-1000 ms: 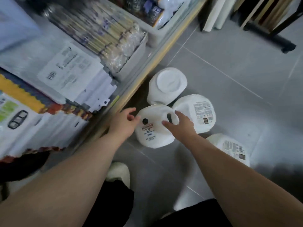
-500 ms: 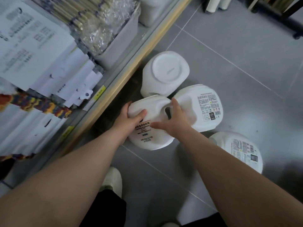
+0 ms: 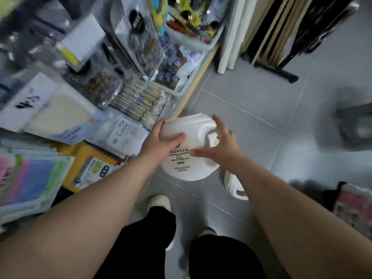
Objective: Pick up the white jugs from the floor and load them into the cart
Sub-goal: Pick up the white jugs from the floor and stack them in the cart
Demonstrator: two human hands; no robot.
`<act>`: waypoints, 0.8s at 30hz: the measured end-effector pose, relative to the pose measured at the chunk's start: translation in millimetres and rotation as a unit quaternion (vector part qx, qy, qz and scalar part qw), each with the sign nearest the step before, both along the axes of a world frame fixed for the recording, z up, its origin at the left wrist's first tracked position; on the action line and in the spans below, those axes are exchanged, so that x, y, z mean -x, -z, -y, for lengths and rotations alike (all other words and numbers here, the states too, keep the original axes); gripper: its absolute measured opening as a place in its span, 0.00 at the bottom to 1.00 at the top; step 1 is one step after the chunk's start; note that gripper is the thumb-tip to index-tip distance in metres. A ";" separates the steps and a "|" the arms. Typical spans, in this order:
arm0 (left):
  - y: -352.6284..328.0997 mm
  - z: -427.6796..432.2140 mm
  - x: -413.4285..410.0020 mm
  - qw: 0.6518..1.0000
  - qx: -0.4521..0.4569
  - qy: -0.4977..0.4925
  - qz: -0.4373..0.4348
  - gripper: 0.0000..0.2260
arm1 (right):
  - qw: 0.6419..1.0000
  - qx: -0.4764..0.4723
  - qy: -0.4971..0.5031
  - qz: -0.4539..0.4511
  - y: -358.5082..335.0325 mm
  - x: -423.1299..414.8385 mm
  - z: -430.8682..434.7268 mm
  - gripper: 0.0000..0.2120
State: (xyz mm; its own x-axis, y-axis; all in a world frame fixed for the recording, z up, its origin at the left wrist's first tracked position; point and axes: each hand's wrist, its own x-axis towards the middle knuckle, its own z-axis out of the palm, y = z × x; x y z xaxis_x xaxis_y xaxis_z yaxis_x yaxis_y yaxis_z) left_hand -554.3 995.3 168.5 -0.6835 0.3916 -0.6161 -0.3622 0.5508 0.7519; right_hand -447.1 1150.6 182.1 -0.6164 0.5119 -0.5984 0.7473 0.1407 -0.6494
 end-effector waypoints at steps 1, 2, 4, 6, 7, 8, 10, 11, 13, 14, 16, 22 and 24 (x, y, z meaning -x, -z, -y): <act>-32.6 1.5 1.9 1.000 -0.007 -0.002 -0.004 0.46 | 1.000 -0.001 -0.001 -0.010 -33.3 0.4 0.5 0.58; -64.3 3.6 3.2 1.000 -0.018 -0.004 -0.010 0.46 | 1.000 0.000 0.000 -0.021 -65.4 0.3 1.0 0.57; -122.3 10.1 3.8 0.999 -0.038 -0.011 -0.021 0.45 | 0.999 0.007 0.007 -0.046 -123.8 -2.8 5.5 0.56; -171.9 17.4 3.6 0.998 -0.044 -0.003 -0.040 0.43 | 0.997 0.012 0.014 -0.073 -170.6 -8.5 12.8 0.56; -193.0 20.8 2.7 0.998 -0.049 0.002 -0.048 0.41 | 0.996 0.010 0.015 -0.084 -189.8 -12.1 16.9 0.55; -211.1 23.5 2.4 0.997 -0.055 0.004 -0.057 0.40 | 0.995 0.006 0.013 -0.098 -205.4 -15.1 19.3 0.55; -241.6 28.2 -0.8 0.995 -0.070 -0.005 -0.066 0.42 | 0.993 0.006 0.005 -0.121 -231.0 -19.9 21.6 0.56; -255.1 30.0 -4.2 0.994 -0.080 -0.015 -0.070 0.42 | 0.991 0.007 -0.002 -0.130 -243.6 -21.7 21.6 0.56; -279.7 32.6 -14.6 0.991 -0.092 -0.040 -0.087 0.39 | 0.989 0.003 -0.024 -0.149 -263.0 -22.9 17.8 0.57; -289.5 34.7 -20.7 0.989 -0.095 -0.057 -0.097 0.38 | 0.986 0.000 -0.041 -0.159 -271.7 -22.8 16.3 0.58; -308.2 39.7 -37.0 0.982 -0.108 -0.097 -0.122 0.39 | 0.979 -0.007 -0.083 -0.187 -288.5 -22.7 14.6 0.60; -348.9 67.8 -104.3 0.939 -0.120 -0.253 -0.199 0.38 | 0.940 0.000 -0.246 -0.235 -330.3 -27.1 20.2 0.59; -359.7 84.2 -129.3 0.921 -0.118 -0.299 -0.220 0.38 | 0.925 0.004 -0.290 -0.246 -338.9 -29.6 35.3 0.58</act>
